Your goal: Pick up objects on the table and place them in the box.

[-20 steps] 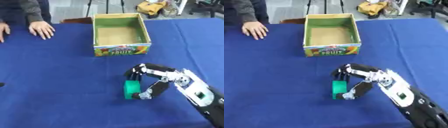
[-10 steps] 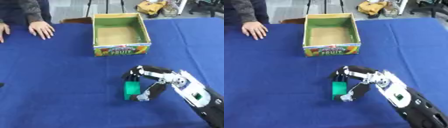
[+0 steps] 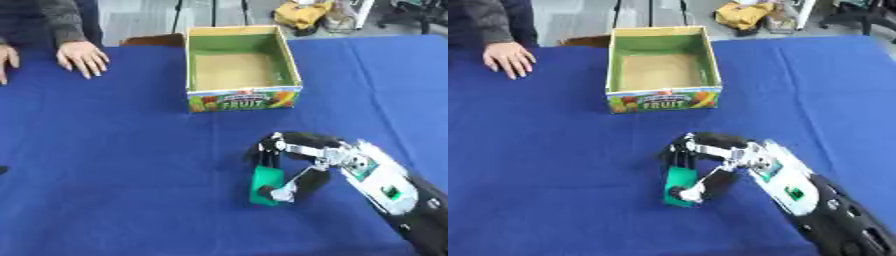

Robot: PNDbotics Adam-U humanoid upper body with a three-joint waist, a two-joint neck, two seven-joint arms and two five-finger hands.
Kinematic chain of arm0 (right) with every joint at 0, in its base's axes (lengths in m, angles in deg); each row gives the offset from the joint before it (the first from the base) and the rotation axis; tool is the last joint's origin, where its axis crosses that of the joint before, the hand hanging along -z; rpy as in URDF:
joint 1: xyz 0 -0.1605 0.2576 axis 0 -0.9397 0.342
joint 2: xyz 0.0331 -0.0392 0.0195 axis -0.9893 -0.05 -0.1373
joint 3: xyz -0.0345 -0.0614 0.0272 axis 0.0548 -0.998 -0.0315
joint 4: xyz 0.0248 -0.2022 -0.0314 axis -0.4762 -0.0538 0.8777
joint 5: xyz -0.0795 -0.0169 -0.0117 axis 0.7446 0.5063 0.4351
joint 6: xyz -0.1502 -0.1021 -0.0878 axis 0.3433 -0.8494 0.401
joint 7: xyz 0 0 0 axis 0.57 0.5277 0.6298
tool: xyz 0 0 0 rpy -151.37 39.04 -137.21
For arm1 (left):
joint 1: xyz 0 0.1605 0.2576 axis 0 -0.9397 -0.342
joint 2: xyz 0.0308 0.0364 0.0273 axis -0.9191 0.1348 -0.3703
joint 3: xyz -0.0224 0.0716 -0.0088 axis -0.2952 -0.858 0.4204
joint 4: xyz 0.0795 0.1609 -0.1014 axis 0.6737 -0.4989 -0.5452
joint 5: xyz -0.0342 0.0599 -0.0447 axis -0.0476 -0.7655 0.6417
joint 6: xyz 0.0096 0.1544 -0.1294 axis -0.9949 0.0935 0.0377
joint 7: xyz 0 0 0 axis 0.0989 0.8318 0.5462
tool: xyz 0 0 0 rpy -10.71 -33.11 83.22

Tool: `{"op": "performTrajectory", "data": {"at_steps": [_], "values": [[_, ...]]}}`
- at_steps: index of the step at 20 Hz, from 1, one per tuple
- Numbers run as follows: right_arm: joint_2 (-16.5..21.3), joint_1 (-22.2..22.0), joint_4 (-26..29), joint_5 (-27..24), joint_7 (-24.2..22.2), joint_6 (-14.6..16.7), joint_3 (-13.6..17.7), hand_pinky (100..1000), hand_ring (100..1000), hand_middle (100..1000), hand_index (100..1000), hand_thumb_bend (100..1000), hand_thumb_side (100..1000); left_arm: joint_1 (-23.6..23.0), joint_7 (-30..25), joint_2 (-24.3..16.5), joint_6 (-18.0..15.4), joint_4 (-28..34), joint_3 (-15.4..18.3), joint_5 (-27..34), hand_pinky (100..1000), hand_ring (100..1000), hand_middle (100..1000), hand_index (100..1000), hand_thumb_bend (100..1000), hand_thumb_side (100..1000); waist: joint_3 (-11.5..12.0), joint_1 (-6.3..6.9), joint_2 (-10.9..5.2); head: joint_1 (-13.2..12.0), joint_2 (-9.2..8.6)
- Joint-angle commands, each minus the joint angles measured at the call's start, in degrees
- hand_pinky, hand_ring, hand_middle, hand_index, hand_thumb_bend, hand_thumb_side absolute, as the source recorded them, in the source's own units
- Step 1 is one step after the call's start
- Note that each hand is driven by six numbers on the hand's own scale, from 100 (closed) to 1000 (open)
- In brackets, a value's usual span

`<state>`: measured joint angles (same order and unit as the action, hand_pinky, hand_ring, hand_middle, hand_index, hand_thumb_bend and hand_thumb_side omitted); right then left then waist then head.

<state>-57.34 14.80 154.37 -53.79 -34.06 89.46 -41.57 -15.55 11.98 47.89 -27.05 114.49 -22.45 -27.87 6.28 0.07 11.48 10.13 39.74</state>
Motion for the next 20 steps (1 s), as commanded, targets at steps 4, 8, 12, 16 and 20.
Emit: {"op": "performTrajectory", "data": {"at_steps": [4,8,12,16,20], "values": [[0.55,0.46,0.29,4.47,0.64,0.99,0.05,424,532,624,840,105,124,0.62,-0.15,-0.43,-0.11,0.59,-0.05,0.05,672,913,750,742,574,721,-0.01,0.05,-0.56,0.04,0.21],[0.38,0.47,-0.22,5.71,1.29,1.08,0.06,368,483,613,833,100,100,0.65,-0.14,-0.42,-0.13,0.59,-0.05,0.05,673,913,750,742,574,721,0.02,0.05,-0.50,0.03,0.21],[0.23,0.58,-0.77,6.42,1.91,1.06,0.00,312,441,610,828,100,100,0.69,-0.14,-0.41,-0.13,0.61,-0.05,0.06,673,913,750,742,573,721,0.04,0.05,-0.44,0.05,0.18],[0.01,0.48,-1.44,7.47,1.96,1.56,-0.26,400,521,648,846,245,227,0.67,-0.14,-0.39,-0.12,0.61,-0.06,0.06,673,914,750,742,573,721,0.13,0.07,-0.37,0.06,0.21],[-0.24,0.33,-2.40,8.44,1.05,2.19,-0.49,439,566,685,866,401,353,0.66,-0.15,-0.39,-0.12,0.63,-0.07,0.08,673,914,751,742,573,721,0.15,0.13,-0.35,0.10,0.25]]}}
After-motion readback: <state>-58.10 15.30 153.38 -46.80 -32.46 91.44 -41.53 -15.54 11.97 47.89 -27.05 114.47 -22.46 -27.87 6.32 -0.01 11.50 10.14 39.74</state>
